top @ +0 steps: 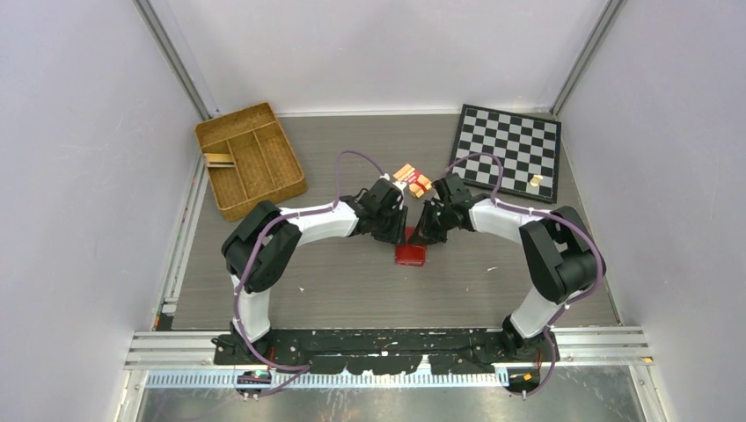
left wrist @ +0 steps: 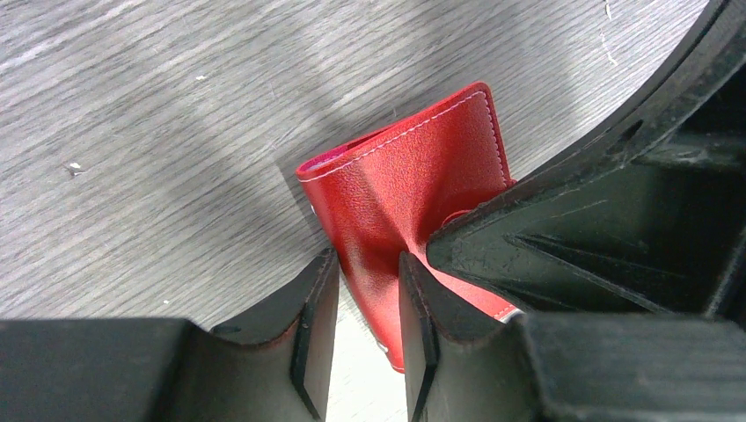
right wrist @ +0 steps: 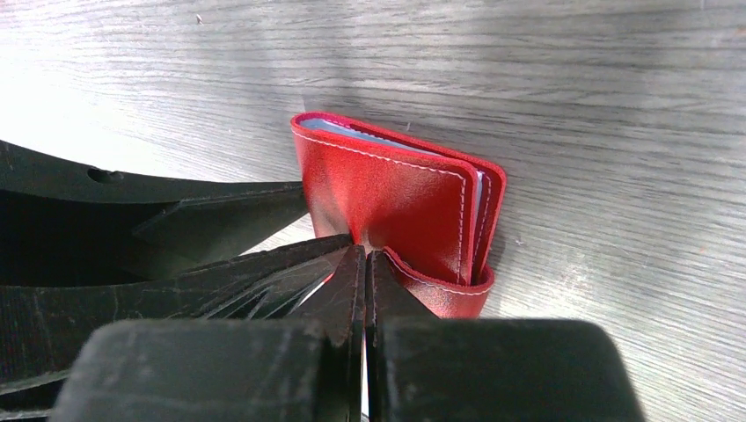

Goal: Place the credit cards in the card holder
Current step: Close the card holder at the center of the board.

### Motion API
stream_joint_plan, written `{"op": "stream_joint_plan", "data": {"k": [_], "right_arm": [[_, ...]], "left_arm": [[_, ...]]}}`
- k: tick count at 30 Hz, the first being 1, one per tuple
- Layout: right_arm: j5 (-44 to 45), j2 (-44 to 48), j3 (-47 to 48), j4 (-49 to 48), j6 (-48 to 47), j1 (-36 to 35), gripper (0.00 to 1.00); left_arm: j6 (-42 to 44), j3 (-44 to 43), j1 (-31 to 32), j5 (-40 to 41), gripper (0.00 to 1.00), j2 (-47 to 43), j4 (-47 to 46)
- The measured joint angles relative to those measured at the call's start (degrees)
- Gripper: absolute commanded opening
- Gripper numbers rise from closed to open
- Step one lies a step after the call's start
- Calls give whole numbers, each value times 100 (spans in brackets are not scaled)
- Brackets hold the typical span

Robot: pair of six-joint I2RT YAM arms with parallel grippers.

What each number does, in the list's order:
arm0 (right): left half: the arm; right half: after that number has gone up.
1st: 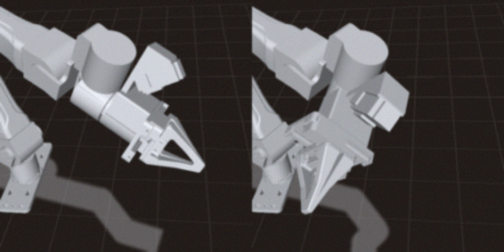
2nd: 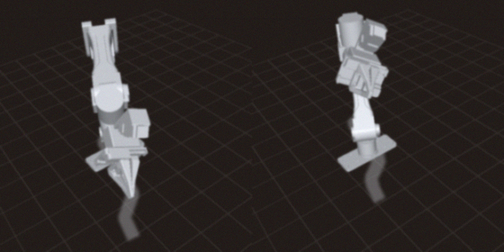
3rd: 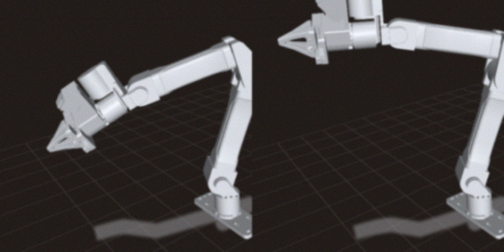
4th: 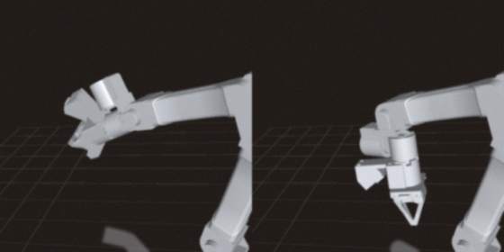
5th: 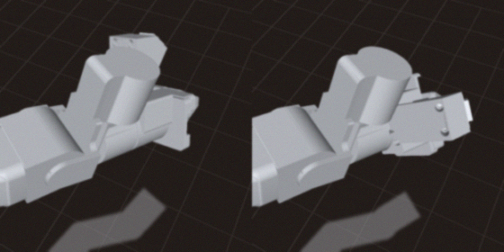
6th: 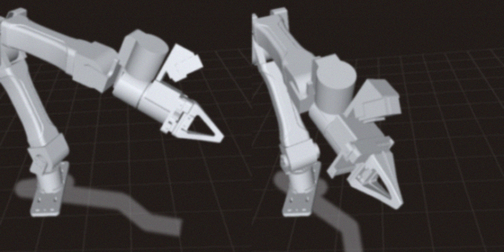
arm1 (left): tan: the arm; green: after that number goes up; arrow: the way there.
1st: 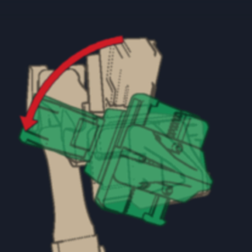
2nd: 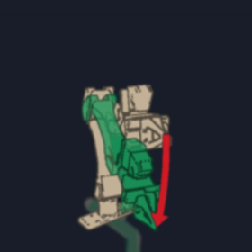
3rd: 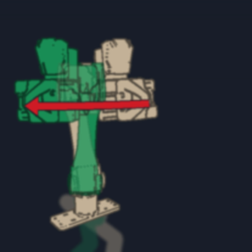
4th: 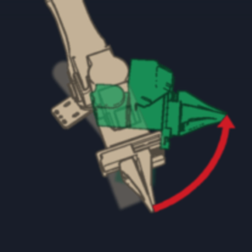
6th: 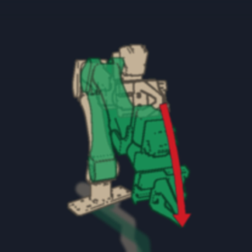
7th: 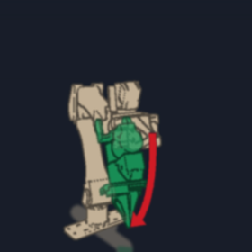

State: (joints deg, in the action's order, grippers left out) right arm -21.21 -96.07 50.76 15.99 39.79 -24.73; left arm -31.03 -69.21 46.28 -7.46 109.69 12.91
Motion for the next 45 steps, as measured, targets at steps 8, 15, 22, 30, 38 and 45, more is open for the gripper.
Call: {"op": "stream_joint_plan", "data": {"k": [8,15,22,30,38,45], "right_arm": [[-59,173,-479,-621,544,120,0],[-260,223,-984,-1386,1178,258,0],[-407,118,-1368,-2100,1670,339,1],[-815,-131,-1729,-3023,2100,452,0],[-828,-184,-1976,-3668,2297,455,1],[-793,-260,-1967,-3847,2365,328,1]], "left_arm": [[0,0,11,31,30,0,0],[0,0,11,52,29,0,0],[-2,4,20,168,27,-17,0],[-7,31,11,271,27,-48,0],[-9,83,4,337,27,-96,-24],[46,256,-249,479,27,-328,122]]}}
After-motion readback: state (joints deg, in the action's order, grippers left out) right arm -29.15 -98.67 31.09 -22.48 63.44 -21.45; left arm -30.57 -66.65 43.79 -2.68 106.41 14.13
